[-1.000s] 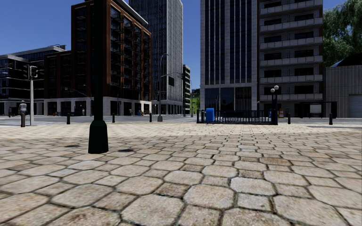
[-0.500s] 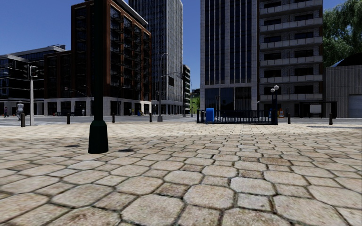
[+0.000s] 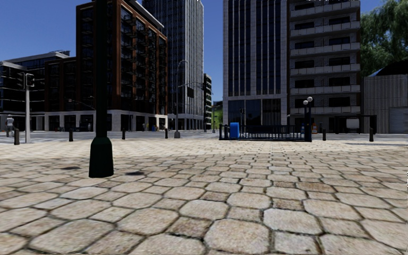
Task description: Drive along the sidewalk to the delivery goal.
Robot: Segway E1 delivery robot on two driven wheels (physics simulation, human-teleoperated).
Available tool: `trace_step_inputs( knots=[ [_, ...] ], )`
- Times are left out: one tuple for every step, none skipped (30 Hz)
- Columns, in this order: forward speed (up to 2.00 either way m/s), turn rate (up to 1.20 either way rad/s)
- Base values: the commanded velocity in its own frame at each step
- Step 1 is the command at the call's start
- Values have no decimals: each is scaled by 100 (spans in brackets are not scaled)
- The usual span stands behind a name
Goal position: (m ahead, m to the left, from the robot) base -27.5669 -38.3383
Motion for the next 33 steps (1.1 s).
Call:
trace_step_inputs(
  knots=[
    [197, -36],
    [197, -36],
    [197, -36],
    [197, -36],
    [197, -36],
    [197, -36],
    [197, -36],
    [197, -36],
    [197, -36],
    [197, -36],
    [197, -36],
    [197, -36],
    [197, -36],
    [197, -36],
    [197, -36],
    [197, -36],
    [197, -36],
    [197, -36],
    [197, -36],
    [197, -36],
    [197, -36],
    [197, -36],
    [197, -36],
    [197, -36],
    [197, -36],
    [198, -36],
    [198, -36],
    [198, -36],
    [198, -36],
    [198, -36],
    [198, -36],
    [198, -36],
    [198, -36]
  ],
)
